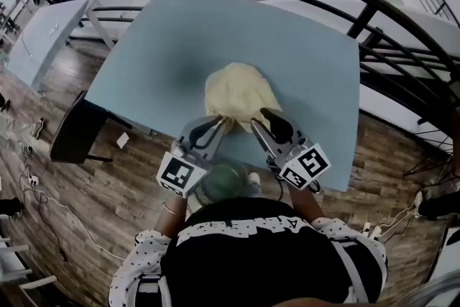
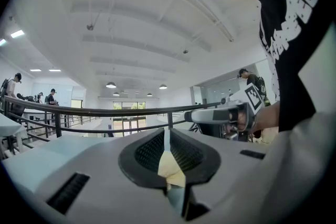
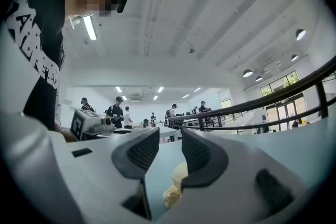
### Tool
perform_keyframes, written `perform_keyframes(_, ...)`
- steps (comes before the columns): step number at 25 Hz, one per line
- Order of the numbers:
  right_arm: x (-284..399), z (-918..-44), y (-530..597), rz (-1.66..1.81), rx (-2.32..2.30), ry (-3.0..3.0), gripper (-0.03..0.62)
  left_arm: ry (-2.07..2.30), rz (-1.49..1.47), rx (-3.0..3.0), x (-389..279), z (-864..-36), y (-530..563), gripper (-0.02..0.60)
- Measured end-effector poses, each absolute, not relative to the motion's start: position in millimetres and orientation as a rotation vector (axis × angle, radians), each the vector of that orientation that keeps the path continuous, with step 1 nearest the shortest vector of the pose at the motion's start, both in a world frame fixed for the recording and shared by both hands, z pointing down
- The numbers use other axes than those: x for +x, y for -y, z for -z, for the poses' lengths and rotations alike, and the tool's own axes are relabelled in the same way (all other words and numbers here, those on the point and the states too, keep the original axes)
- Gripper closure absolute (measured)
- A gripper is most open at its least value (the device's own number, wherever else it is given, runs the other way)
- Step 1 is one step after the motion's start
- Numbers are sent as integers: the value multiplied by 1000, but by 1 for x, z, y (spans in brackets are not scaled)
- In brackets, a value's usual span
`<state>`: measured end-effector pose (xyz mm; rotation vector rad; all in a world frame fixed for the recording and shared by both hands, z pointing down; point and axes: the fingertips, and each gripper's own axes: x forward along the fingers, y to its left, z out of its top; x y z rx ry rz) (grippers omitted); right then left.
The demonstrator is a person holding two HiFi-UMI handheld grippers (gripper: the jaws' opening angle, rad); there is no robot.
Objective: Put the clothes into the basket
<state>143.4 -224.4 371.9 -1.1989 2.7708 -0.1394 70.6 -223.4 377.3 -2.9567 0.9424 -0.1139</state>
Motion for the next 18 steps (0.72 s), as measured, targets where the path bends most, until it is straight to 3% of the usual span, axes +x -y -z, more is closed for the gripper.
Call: perform_keyframes(18,175,-399,271,147,-1187,-2880,421,-1063,123,-2956,89,-396,253,555)
